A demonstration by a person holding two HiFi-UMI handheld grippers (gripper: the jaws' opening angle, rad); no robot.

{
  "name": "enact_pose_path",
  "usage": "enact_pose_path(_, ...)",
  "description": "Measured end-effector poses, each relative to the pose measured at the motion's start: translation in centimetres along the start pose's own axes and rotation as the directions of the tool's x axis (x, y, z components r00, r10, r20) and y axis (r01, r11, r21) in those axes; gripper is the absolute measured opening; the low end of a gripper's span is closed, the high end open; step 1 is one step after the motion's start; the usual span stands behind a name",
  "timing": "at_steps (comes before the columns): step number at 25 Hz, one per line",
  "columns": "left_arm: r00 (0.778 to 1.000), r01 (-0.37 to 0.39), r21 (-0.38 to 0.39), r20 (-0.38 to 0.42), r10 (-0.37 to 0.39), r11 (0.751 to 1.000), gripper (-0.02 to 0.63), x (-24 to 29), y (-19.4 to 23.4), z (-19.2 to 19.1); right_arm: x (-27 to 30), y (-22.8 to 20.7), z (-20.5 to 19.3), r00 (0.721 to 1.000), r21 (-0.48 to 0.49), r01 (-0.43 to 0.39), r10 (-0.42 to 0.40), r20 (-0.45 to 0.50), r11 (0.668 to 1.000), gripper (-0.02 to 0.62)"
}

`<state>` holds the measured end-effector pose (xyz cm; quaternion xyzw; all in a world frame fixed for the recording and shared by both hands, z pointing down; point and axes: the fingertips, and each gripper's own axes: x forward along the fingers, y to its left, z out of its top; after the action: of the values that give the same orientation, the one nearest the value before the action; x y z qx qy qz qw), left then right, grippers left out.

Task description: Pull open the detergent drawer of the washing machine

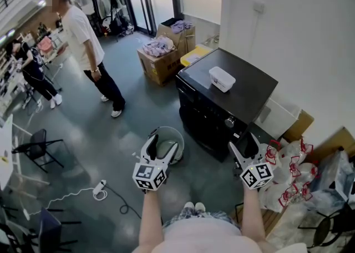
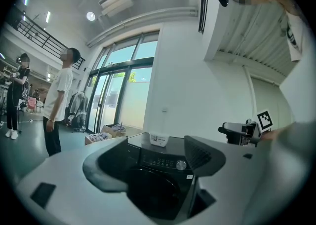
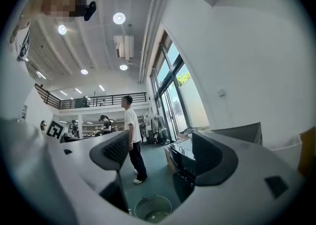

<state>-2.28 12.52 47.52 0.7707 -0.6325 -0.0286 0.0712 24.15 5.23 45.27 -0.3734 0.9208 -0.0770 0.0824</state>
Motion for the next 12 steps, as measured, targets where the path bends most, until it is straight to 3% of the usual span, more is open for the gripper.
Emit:
enact_pose_path(4,1.0,0.006,0.011,0.004,-0.006,1.0,0.368,-0.5,0.2,0.1,0.1,0.7,-0.1,1.0,-0.014,-0.009,0.009,-0.001,1.0,0.437)
enact_pose_path(12,1.0,-0.001,0.025,0.015,0.001,1.0,0.379,-1.6,1.3,0.1,-0.2,1.4,-0.5,1.0,-0.031,0.013,-0.013,0.011,0.999,0.446)
